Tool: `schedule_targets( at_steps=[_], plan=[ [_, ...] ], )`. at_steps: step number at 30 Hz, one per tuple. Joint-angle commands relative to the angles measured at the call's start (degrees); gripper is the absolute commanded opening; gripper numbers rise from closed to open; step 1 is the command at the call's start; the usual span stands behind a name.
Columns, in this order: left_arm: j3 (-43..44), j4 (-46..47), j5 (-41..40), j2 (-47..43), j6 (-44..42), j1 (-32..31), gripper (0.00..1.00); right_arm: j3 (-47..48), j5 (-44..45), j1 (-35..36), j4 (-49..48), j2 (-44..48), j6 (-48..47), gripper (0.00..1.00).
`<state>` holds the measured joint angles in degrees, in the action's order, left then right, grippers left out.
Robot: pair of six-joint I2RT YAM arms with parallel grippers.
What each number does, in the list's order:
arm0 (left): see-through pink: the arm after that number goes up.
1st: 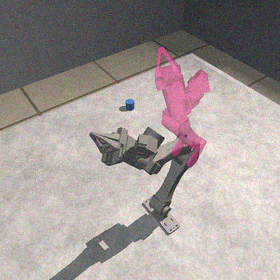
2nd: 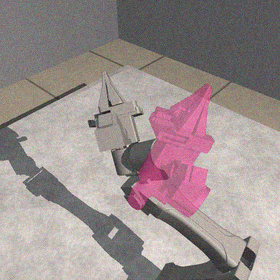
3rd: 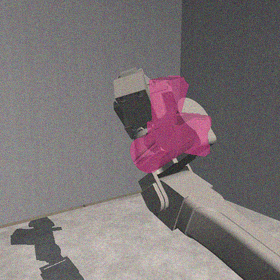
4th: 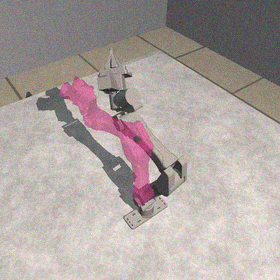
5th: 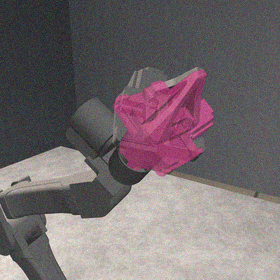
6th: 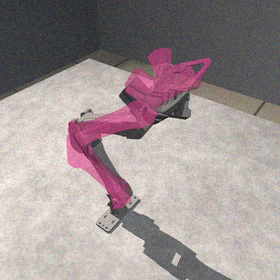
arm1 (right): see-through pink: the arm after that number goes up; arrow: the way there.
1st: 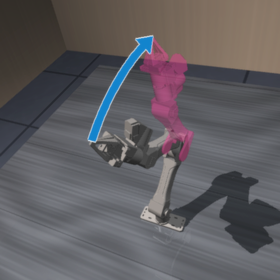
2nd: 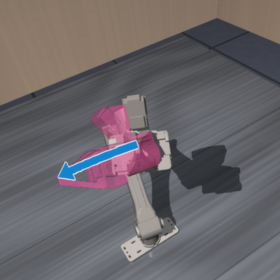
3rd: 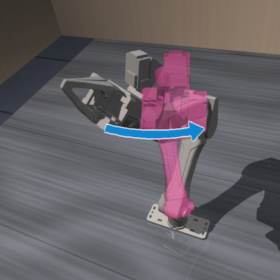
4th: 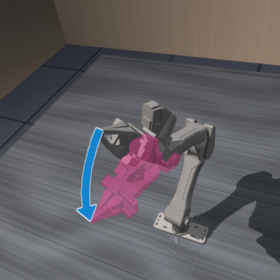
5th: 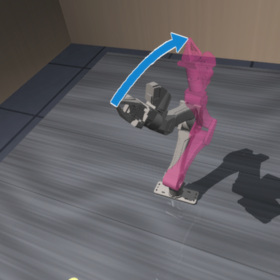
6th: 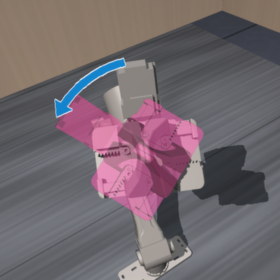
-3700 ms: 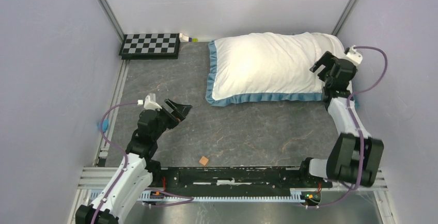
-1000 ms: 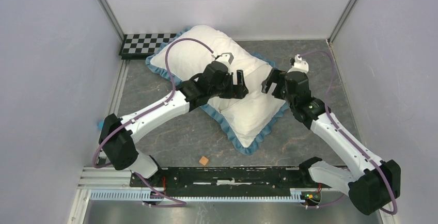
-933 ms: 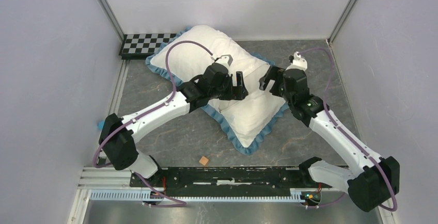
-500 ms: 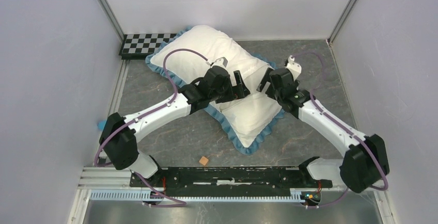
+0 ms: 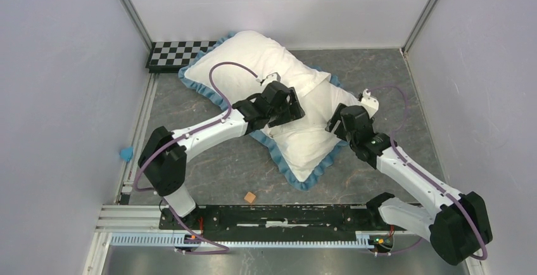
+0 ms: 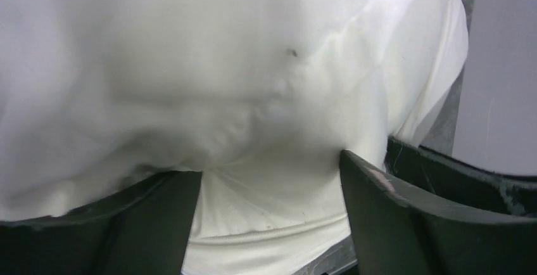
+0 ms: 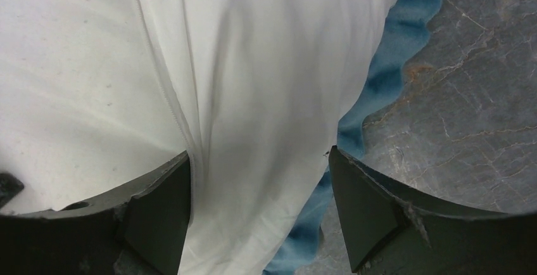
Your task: Remove the pillowcase from the pillow
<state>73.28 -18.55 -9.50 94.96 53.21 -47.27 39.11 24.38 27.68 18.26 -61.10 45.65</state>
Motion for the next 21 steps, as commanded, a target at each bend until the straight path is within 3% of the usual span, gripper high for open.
schedule_targets(
  at_steps=[1,2,6,7,21],
  plan=[
    [1.8,-3.2,-5.4,2.6,3.3,0.6,0.78,-4.6,-0.8,-0.1,1.3,1.8,-2.7,0.77],
    [1.2,-2.8,-6.6,2.5,3.7,0.6,0.70,-5.5,-1.0,-0.1,1.0,2.2,-3.1,0.73],
    [-2.2,3.3,-6.8,1.0,2.7,1.8,0.13,-8.9,-1.6,-0.1,0.3,4.2,-3.4,0.60],
    [-2.0,3.8,-5.8,1.0,2.2,2.6,0.03,-9.8,-1.9,-0.1,0.2,4.9,-3.6,0.59],
    [5.9,-1.5,-2.2,-5.0,-3.3,10.5,0.02,-22.1,-3.9,-1.3,-4.9,13.4,-7.2,0.50]
  ],
)
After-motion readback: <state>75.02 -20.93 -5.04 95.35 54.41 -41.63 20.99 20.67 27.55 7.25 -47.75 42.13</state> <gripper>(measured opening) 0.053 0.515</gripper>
